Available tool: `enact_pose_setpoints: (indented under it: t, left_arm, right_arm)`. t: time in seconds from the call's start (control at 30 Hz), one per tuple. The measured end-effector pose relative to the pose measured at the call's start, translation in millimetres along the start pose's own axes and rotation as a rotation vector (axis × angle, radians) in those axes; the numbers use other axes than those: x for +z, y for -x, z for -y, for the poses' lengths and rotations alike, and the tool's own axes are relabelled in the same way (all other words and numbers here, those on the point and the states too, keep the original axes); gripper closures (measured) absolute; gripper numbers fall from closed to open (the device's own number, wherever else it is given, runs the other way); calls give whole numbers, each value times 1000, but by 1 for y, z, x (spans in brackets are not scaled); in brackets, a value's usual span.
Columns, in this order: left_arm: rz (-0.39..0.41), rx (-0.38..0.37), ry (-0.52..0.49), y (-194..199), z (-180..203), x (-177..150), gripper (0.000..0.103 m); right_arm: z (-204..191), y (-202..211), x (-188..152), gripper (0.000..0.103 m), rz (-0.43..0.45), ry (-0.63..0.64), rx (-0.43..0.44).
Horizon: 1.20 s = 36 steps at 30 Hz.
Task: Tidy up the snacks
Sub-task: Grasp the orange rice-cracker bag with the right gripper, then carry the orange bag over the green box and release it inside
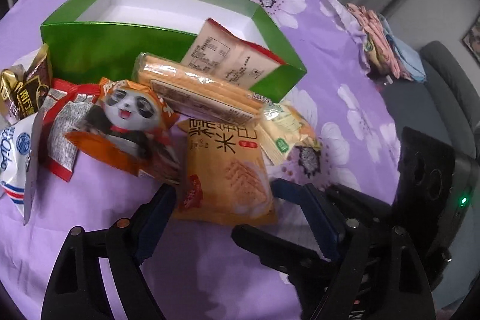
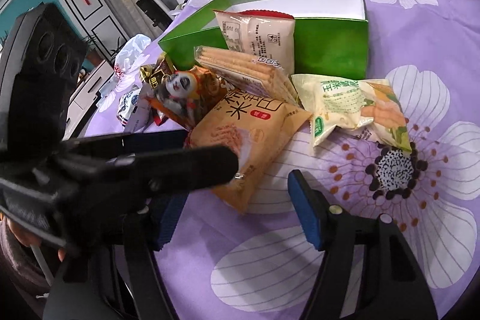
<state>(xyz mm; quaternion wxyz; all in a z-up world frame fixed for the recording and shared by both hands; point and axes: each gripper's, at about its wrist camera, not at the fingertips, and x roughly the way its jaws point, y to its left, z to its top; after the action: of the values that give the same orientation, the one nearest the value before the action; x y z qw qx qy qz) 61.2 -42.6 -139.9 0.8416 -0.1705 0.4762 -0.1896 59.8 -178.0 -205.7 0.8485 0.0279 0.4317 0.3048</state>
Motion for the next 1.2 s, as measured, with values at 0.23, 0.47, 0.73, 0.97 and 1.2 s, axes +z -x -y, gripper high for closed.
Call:
enact_pose_setpoints:
  t: [0.23,0.47,0.73,0.97,1.2]
  left_arm:
    - [-42,-26,41,-18,-11,12,39]
    - [-35,-13,59,-18,-15,14,52]
    - [-17,-19,27,-3,-1,9,52]
    - [54,-47,-27,29,19,9,52]
    - [140,-48,-70,60,37,20,52]
  right_arm:
    - [5,-5,4,39,1,0,3]
    - [4,-9,5,59,-9,12,9]
    - [-6,9,-2,62,14,26,-12]
    - [-27,47,0,62,82,64,-44]
    - [-45,76,11,62,160,122,-65]
